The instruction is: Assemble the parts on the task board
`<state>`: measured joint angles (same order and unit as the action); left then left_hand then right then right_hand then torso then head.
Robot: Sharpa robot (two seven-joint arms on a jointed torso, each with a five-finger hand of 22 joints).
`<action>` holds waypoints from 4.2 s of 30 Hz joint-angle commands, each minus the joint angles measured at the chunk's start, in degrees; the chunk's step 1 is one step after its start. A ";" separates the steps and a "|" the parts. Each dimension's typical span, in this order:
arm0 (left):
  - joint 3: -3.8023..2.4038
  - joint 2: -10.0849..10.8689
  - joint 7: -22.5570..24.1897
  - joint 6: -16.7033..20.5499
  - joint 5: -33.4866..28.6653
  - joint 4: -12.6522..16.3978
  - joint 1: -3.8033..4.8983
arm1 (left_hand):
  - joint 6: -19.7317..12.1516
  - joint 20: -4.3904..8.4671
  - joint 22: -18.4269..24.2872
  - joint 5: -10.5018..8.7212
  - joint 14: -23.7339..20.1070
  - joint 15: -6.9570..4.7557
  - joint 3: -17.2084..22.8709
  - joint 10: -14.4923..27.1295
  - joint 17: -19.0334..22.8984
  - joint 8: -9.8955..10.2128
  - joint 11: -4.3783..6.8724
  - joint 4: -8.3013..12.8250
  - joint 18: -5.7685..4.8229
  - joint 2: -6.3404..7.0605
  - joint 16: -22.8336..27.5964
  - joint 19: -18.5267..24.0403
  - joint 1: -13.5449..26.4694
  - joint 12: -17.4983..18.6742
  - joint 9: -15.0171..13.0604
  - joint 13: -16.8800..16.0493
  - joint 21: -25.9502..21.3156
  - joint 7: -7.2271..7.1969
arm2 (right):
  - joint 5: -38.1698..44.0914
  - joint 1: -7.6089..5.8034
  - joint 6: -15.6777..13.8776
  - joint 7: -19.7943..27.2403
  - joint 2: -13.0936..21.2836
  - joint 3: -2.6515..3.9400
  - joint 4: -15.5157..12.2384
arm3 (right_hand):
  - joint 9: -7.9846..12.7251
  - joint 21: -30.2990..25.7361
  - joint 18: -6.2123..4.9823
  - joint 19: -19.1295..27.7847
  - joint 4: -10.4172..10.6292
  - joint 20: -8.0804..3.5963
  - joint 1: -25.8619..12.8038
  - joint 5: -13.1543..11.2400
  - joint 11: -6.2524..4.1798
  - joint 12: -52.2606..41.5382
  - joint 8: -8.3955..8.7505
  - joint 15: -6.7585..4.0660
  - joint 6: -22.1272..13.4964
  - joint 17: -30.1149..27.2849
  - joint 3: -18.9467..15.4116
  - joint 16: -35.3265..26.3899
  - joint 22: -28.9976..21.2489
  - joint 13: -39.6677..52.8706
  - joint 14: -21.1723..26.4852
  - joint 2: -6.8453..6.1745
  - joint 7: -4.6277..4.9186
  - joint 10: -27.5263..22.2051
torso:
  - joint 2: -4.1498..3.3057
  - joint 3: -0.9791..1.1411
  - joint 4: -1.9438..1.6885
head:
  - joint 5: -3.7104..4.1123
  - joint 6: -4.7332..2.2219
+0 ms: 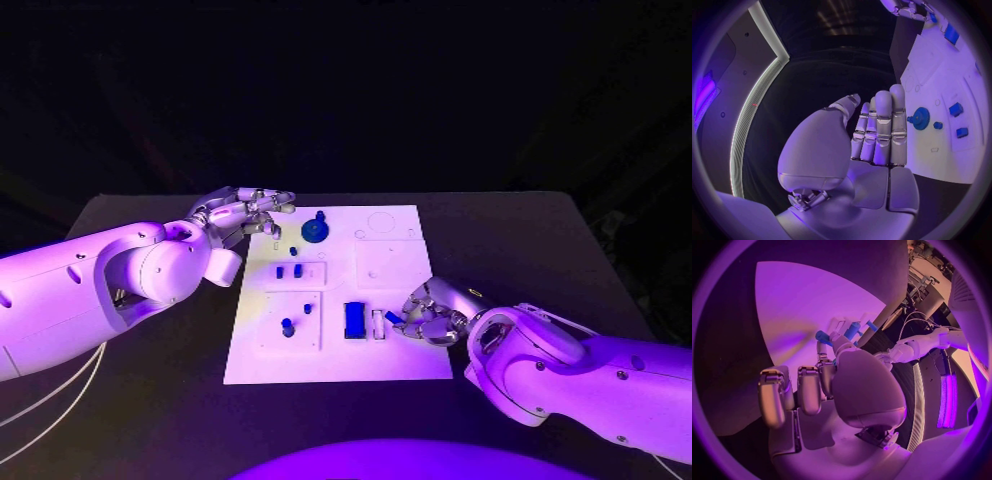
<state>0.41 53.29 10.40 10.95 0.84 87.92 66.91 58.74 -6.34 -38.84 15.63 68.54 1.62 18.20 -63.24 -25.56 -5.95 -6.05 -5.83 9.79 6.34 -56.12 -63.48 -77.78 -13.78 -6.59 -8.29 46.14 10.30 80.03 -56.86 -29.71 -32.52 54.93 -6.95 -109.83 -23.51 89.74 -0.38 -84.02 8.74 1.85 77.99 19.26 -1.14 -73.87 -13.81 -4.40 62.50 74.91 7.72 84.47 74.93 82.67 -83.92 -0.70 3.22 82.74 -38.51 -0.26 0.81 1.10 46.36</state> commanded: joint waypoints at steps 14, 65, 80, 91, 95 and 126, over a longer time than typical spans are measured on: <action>-0.03 -0.04 0.10 -1.15 0.35 0.31 0.03 | -0.30 -0.31 0.08 0.19 -0.34 -0.08 0.03 0.53 0.06 -0.26 -0.05 -0.27 0.78 -0.56 0.09 -0.18 -0.23 -0.20 0.05 -0.09 -0.21 0.04 | -6.57 -0.04 1.17 0.09 -3.81 0.01 1.92 | -0.92 0.26 0.38 -5.98 4.69 -0.36 -7.35 3.66 -0.15 -0.53 -0.93 -0.44 1.52 6.85 -1.41 0.50 15.07 -2.81 -4.48 -1.70 -0.31 0.76 | -0.04 0.02 0.02 | -0.21 -0.01; -0.03 -0.01 -0.09 -1.31 0.48 0.09 0.03 | -0.35 -0.31 0.12 0.19 -0.36 -0.08 -0.01 0.61 0.08 -0.31 -0.05 -0.28 0.78 -0.58 0.08 -0.20 -0.34 -0.28 0.06 -0.10 -0.26 0.05 | -2.34 0.04 2.03 1.27 -1.95 0.01 1.02 | -2.84 0.26 0.38 -5.98 5.61 -0.51 -9.03 -4.72 -0.34 -1.02 -2.41 -0.61 1.62 6.97 -10.76 0.53 15.07 -2.01 -4.50 -0.89 -0.59 1.07 | 0.03 0.05 0.14 | -0.39 0.07; -0.02 -0.16 -0.07 -1.32 0.48 0.03 0.03 | -0.35 -0.31 0.12 0.19 -0.36 -0.08 -0.01 0.61 0.08 -0.31 -0.05 -0.28 0.78 -0.58 0.08 -0.20 -0.34 -0.28 0.06 -0.10 -0.26 0.05 | -2.04 0.17 3.72 1.44 -2.85 0.00 2.78 | -2.93 0.26 0.38 -5.98 5.35 -0.51 -8.32 -4.69 -0.37 -1.19 -2.51 -0.62 1.67 7.11 -10.90 0.61 15.07 -1.88 -4.53 -0.55 -0.63 1.15 | -0.06 0.04 -0.07 | -0.27 -0.08; -0.02 -0.13 -0.10 -1.25 0.48 0.10 0.03 | -0.35 -0.31 0.12 0.19 -0.36 -0.08 -0.01 0.61 0.08 -0.31 -0.05 -0.28 0.78 -0.58 0.08 -0.20 -0.34 -0.28 0.06 -0.10 -0.26 0.05 | -2.12 0.59 4.97 1.38 -4.07 -0.01 4.01 | -3.11 0.26 0.38 -5.98 4.36 -0.54 -6.54 -5.35 -0.43 -1.19 -2.64 -0.67 1.59 7.09 -11.41 0.59 15.07 -1.83 -4.52 -0.51 -0.70 1.15 | 0.01 0.10 0.09 | -0.40 0.24; -0.02 -0.17 -0.11 -1.24 0.48 0.09 0.03 | -0.35 -0.31 0.12 0.19 -0.36 -0.08 -0.01 0.61 0.08 -0.31 -0.05 -0.28 0.78 -0.58 0.08 -0.20 -0.34 -0.28 0.06 -0.10 -0.26 0.05 | -1.66 0.63 3.88 1.10 -4.61 -0.01 5.27 | -3.15 0.26 0.38 -5.98 4.23 -0.56 -6.24 -5.44 -0.45 -1.37 -2.70 -0.68 1.63 7.14 -11.44 0.62 15.07 -1.70 -4.53 -0.33 -0.73 1.23 | 0.00 0.08 0.00 | -0.28 0.17; 0.20 -1.45 3.04 -0.70 -1.43 -1.64 -0.36 | -0.56 -0.39 0.27 0.11 -0.59 0.05 -0.62 0.93 0.21 -0.43 -0.18 -0.74 0.74 -0.28 0.13 -0.16 0.11 -0.50 0.09 -0.12 -0.52 0.15 | -38.48 -6.05 -2.35 31.05 -1.94 0.50 10.88 | -1.25 -32.61 -5.78 6.71 2.33 1.89 2.24 -4.69 2.90 36.95 1.98 2.10 -5.97 -17.62 -13.26 -20.61 4.13 -25.40 3.05 1.91 3.15 -19.54 | 2.29 -1.25 0.35 | 0.37 -2.93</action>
<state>0.65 52.12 10.73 10.66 0.81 86.39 66.59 58.52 -6.34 -38.61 15.63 68.35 1.75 17.64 -62.60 -25.40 -6.18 -6.27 -6.39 9.79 6.04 -56.12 -63.48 -78.08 -14.01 -6.56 -8.34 45.92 10.51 58.40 -62.59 -32.42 -13.37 53.20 -6.50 -99.79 -24.80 58.88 -5.73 -77.98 11.33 3.68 79.81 14.83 1.72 -39.05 -12.05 -2.43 56.84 58.48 -5.56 65.01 74.95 58.66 -81.30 1.33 6.39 64.36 -37.11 -0.98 1.09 1.20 44.43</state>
